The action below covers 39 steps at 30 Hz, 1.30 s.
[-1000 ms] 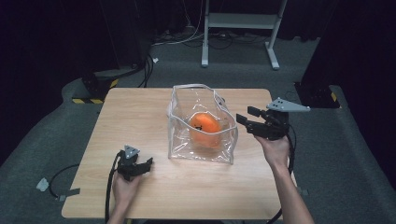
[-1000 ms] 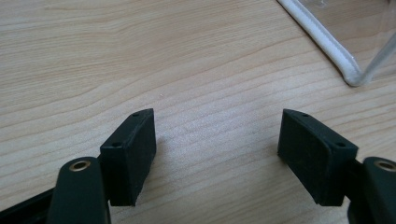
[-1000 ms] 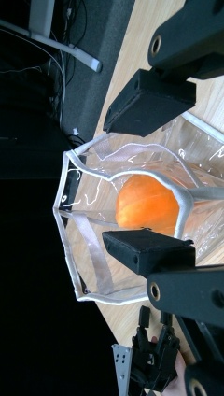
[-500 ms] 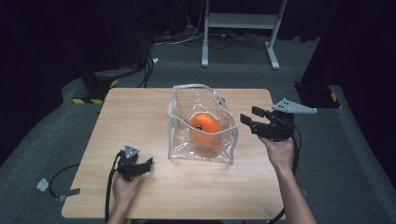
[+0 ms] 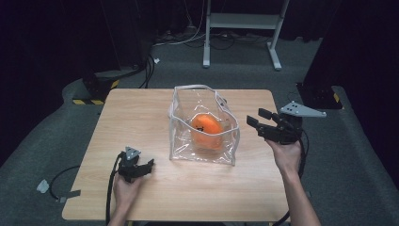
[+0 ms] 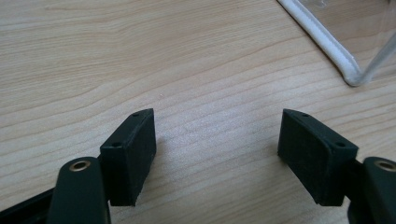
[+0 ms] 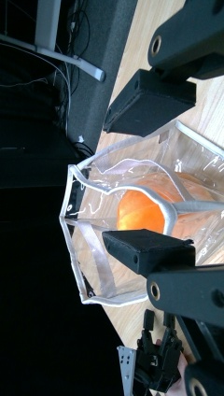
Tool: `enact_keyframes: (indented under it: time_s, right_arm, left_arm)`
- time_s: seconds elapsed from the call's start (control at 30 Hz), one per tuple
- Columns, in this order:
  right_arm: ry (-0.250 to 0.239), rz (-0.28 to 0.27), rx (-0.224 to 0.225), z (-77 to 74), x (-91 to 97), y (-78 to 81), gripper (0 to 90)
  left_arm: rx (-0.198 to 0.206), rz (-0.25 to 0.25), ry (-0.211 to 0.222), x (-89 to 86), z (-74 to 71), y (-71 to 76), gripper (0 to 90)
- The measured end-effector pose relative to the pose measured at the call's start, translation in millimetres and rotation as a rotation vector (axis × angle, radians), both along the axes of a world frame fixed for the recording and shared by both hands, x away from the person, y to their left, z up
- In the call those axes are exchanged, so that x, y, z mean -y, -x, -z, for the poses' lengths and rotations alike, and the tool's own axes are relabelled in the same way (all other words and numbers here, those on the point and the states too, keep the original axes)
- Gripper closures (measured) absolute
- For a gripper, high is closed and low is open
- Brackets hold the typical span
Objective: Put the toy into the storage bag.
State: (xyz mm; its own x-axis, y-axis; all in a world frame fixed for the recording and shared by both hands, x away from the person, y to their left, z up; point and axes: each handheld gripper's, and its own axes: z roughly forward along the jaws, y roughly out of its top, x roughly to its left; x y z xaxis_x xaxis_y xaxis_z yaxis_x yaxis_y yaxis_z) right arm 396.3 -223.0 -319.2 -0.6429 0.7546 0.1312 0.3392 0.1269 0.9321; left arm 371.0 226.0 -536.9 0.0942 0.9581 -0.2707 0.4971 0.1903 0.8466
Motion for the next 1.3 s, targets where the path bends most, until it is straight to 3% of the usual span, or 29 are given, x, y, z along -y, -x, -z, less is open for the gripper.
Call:
enact_keyframes:
  time_s: [1.3]
  right_arm:
    - [-0.017,0.034,0.012,9.9,21.9,24.3,41.3]
  left_arm:
    - [0.002,-0.002,0.003,0.2,0.1,-0.1,27.9]
